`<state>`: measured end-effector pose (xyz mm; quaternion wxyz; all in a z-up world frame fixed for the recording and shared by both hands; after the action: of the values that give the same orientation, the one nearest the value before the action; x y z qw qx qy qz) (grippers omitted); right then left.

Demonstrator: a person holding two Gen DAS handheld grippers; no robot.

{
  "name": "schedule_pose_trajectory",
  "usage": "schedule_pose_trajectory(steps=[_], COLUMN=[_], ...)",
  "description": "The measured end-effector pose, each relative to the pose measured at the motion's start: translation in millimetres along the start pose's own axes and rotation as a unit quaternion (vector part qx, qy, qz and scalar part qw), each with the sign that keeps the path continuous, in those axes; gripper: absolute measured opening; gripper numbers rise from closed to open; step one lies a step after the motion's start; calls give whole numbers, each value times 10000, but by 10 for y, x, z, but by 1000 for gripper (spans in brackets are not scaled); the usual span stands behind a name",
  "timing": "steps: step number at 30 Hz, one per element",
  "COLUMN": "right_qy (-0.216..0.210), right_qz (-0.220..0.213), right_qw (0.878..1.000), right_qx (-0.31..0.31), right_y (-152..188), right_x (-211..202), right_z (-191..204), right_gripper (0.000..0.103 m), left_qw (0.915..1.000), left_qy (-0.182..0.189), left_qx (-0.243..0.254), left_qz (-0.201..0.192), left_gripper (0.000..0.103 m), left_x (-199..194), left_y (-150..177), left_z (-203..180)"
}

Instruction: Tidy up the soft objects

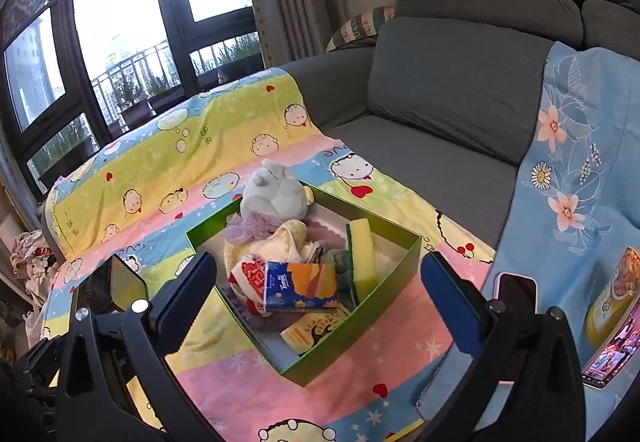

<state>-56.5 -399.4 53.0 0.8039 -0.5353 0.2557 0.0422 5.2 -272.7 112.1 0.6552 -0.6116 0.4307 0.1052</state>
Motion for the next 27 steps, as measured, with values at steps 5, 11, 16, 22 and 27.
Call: schedule_pose_trajectory(steps=[5, 11, 16, 22, 27], right_qy=[48, 50, 96, 128, 169], right_qz=[11, 39, 58, 60, 60], right_qw=[10000, 9999, 9999, 9998, 9998], right_qx=[78, 85, 107, 111, 108], right_y=[11, 17, 33, 41, 39], right_x=[-6, 8, 8, -1, -5], right_z=[-33, -41, -56, -63, -77], right_gripper=[102, 102, 102, 102, 102], left_qw=[10000, 9997, 9995, 9995, 9996], left_qy=[16, 187, 222, 253, 242], left_qx=[63, 153, 193, 168, 88], left_qz=[53, 80, 94, 102, 145], left_gripper=[91, 91, 91, 91, 91], left_x=[16, 0, -4, -6, 6], left_y=[28, 44, 49, 53, 71], left_z=[-33, -119, -146, -141, -115])
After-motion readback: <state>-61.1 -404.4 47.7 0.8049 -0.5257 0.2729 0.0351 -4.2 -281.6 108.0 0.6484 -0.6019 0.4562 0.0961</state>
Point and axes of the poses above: each gripper's, at about its wrist camera, not at the fingertips, and x roughly the way its jaws point, z to its left, y to its underside, the point moved 9 cm from there along x, roughly the way its jaws point, and after that the axes turned 7 degrees about -y, right-handed, at the moved point
